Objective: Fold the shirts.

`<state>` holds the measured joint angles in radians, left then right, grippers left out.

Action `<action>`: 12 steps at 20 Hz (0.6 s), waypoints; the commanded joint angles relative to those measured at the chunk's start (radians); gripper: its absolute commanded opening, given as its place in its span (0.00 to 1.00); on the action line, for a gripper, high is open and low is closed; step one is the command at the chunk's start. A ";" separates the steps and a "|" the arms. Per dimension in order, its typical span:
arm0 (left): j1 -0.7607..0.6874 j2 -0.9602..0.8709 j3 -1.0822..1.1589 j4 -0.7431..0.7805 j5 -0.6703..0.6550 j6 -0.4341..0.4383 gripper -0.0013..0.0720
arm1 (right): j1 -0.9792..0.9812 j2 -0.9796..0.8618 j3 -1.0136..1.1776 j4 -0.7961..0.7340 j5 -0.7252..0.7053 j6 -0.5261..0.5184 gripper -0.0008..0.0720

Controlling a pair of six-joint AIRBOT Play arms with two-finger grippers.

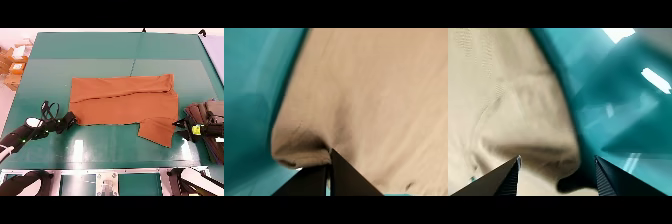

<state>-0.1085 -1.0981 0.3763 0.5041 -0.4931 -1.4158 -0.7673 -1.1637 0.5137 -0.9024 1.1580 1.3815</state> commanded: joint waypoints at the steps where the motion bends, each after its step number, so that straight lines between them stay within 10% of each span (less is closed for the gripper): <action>1: -0.003 -0.005 0.000 -0.064 0.003 0.084 0.05 | 0.019 -0.002 -0.064 -0.008 -0.024 -0.001 0.76; 5: -0.003 -0.005 0.000 -0.064 0.003 0.090 0.05 | 0.117 -0.010 -0.087 -0.003 -0.024 -0.002 0.71; 8: -0.002 -0.004 0.005 -0.060 -0.017 0.090 0.04 | 0.130 -0.010 -0.075 -0.003 -0.024 -0.026 0.19; 12: 0.084 -0.004 0.076 0.060 -0.199 0.072 0.04 | 0.130 0.042 -0.018 -0.012 0.002 -0.018 0.04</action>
<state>-0.0738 -1.1027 0.4156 0.4873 -0.5701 -1.3312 -0.6445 -1.1561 0.4664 -0.9272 1.1358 1.3594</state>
